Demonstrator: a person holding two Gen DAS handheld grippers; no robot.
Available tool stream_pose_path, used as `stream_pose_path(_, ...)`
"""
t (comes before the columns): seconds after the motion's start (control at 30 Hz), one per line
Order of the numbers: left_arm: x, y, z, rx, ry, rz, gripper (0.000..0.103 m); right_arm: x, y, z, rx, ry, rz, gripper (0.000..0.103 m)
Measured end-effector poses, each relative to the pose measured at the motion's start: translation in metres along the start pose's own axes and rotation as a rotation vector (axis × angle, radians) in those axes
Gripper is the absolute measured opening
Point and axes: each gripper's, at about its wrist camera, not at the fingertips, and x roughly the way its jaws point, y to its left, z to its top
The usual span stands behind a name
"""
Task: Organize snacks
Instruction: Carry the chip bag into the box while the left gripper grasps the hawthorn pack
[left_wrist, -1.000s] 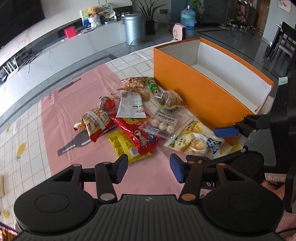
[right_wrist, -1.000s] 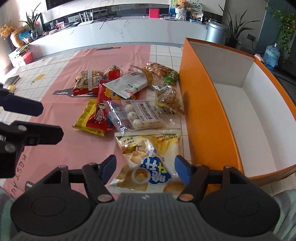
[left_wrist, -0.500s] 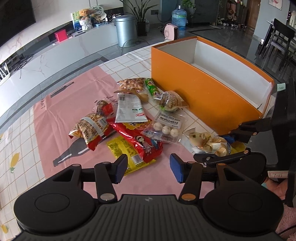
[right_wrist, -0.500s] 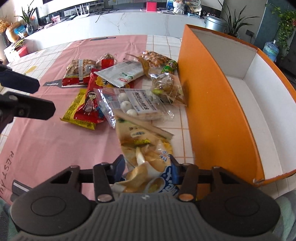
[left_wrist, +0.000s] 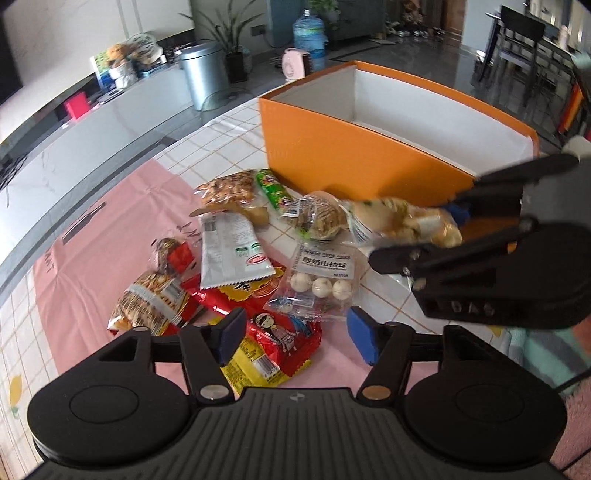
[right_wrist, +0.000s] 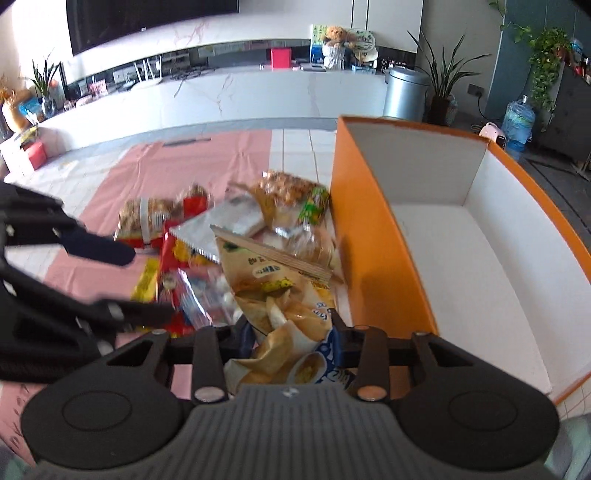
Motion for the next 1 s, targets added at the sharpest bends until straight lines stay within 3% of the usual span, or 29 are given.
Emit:
stream_pose_path(0.13,0.005,-0.005,0.009,0.052,0.004,-0.029,0.087,-0.018,-0.015,0.018,0.015,-0.013,0.057,0.037)
stream_pose_path(0.43,0.034,-0.016,0.038,0.061,0.051,-0.050,0.088,-0.063,-0.072,0.060,0.162,-0.078,0.157,0.037)
stream_pose_path(0.6,0.058,-0.018,0.045,0.091,0.121,-0.061,0.088,-0.081,-0.092,0.068,0.168,-0.141,0.101,0.037)
stream_pose_path(0.73,0.073,-0.020,0.050,0.128,0.167,-0.052,0.088,-0.081,-0.110,0.065,0.154,-0.133,0.016,0.037)
stream_pose_path(0.87,0.085,-0.025,0.054,0.184,0.211,-0.034,0.088,-0.069,-0.129,0.058,0.112,-0.072,-0.035,0.037)
stream_pose_path(1.0,0.099,-0.023,0.055,0.169,0.257,-0.031,0.088,-0.042,-0.156,0.052,0.070,0.051,-0.050,0.037)
